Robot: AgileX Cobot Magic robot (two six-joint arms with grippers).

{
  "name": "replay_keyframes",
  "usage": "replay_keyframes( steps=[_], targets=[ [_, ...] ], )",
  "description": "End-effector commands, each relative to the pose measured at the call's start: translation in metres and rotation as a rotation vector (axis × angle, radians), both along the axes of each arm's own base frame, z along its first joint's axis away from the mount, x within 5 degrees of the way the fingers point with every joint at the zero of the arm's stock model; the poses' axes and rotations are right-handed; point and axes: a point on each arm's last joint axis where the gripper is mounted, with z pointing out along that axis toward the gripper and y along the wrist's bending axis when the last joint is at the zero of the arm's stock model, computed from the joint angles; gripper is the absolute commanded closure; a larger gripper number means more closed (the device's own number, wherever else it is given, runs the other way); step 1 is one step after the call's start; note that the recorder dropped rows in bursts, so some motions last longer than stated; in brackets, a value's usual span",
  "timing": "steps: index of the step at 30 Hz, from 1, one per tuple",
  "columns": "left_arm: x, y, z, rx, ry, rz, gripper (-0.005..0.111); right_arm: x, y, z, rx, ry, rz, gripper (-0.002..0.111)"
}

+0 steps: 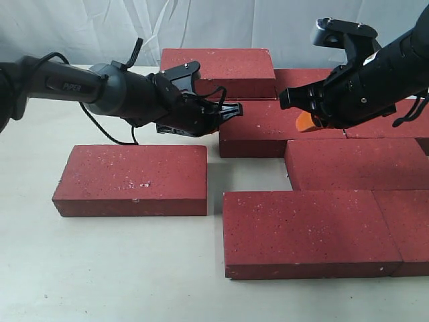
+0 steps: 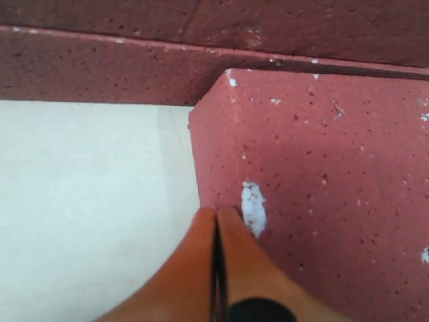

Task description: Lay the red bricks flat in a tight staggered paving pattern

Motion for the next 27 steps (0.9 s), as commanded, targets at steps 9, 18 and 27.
replay_keyframes(
  steps=[9,18,27],
  targets=[
    [-0.004,-0.007,0.009,0.108,-0.04,-0.179,0.107,0.001,-0.001,0.002,-0.014,-0.019,0.01,0.108],
    [0.006,0.036,0.027,0.08,0.107,-0.169,0.107,0.001,-0.001,0.002,-0.014,-0.015,0.011,0.108],
    [-0.004,0.059,0.087,0.131,0.07,-0.255,0.107,-0.002,-0.001,0.0,-0.026,0.014,0.029,0.108]
  ],
)
